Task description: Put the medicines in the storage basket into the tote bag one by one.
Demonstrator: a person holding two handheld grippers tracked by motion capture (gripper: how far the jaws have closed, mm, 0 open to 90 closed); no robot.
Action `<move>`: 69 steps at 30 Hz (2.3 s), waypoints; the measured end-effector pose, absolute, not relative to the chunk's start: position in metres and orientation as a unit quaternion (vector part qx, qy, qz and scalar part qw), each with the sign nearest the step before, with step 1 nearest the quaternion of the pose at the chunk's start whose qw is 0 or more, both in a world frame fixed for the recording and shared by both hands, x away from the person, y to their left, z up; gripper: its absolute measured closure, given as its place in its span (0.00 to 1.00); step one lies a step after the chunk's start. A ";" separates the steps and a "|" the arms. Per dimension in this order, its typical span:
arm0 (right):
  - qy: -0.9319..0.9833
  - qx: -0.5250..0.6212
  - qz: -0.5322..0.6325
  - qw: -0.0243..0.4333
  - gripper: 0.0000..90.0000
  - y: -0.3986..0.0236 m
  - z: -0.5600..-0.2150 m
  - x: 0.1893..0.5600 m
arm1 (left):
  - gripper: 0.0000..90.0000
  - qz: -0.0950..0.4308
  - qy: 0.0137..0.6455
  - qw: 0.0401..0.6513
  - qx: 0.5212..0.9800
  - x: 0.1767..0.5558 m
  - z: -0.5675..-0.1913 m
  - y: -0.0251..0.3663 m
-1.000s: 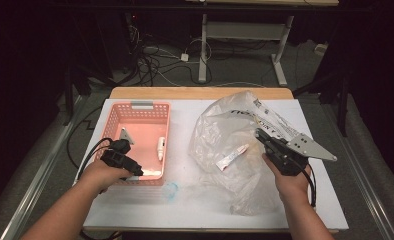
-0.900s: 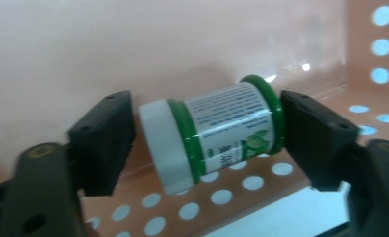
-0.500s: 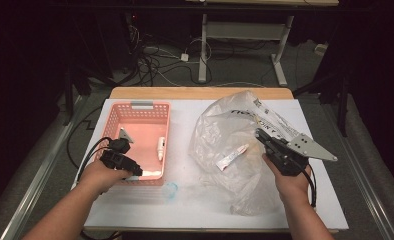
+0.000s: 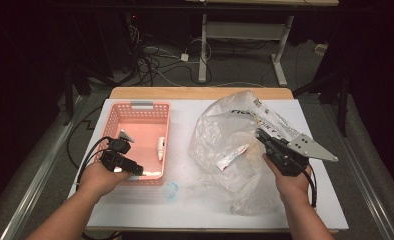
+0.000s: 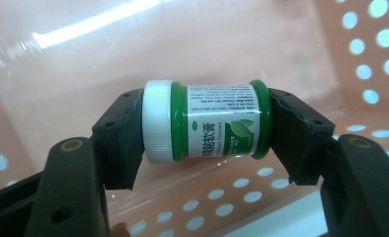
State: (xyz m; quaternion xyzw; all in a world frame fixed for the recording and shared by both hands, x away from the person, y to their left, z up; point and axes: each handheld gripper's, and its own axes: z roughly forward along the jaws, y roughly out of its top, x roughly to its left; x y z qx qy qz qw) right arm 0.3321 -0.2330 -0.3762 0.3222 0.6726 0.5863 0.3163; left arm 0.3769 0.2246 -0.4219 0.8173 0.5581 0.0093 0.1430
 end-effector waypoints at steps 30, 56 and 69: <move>0.675 0.321 0.586 0.314 1.00 -0.232 -0.377 0.332 | 0.39 0.132 0.511 0.358 0.770 0.342 -0.404 0.221; 0.679 0.318 0.582 0.313 1.00 -0.229 -0.380 0.333 | 0.39 0.202 0.471 0.444 0.735 0.310 -0.420 0.198; 0.680 0.318 0.582 0.313 1.00 -0.229 -0.380 0.333 | 0.39 0.187 0.453 0.473 0.732 0.302 -0.409 0.189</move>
